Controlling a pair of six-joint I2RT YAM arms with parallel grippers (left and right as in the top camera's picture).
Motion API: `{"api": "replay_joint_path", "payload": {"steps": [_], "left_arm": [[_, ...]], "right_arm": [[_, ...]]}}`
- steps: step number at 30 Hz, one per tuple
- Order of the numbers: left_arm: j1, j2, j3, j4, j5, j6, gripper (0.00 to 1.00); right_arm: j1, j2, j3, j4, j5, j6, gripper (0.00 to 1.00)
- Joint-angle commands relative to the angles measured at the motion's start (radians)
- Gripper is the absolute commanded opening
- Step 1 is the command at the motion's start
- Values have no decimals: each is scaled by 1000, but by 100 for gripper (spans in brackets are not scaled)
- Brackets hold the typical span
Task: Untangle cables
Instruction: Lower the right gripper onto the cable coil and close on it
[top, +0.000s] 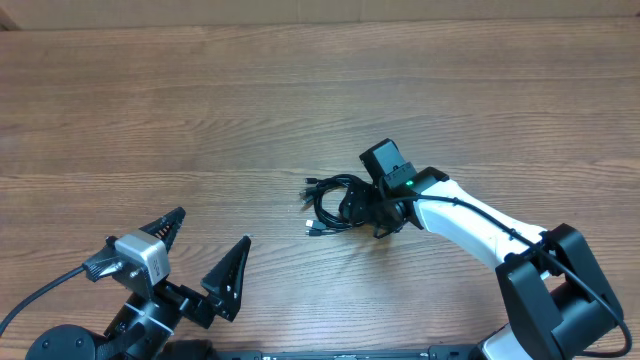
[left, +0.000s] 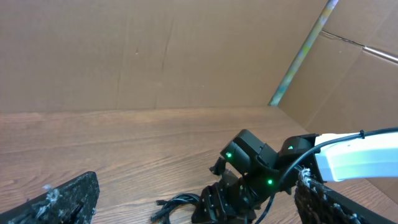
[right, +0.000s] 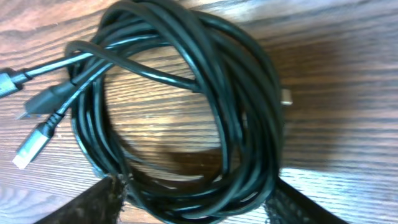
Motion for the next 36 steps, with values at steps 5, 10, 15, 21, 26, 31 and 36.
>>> {"api": "replay_joint_path", "payload": {"steps": [5, 10, 15, 21, 26, 31, 36], "left_arm": [[5, 5, 5, -7, -9, -13, 99], [5, 5, 5, -8, -9, -14, 100], [5, 5, 5, -8, -9, -14, 100], [5, 5, 5, -10, -9, -14, 100], [5, 5, 5, -10, -8, -14, 100], [5, 5, 5, -10, -8, -14, 100], [5, 5, 5, -10, -8, -14, 100]], "right_arm": [[7, 2, -2, 9, 21, 8, 52], [7, 3, -2, 9, 40, 8, 52], [7, 3, -2, 13, 77, 7, 50], [7, 3, -2, 31, 77, 7, 22], [7, 3, -2, 38, 77, 7, 41], [7, 3, -2, 39, 82, 7, 53], [7, 4, -3, 51, 94, 13, 53]]}}
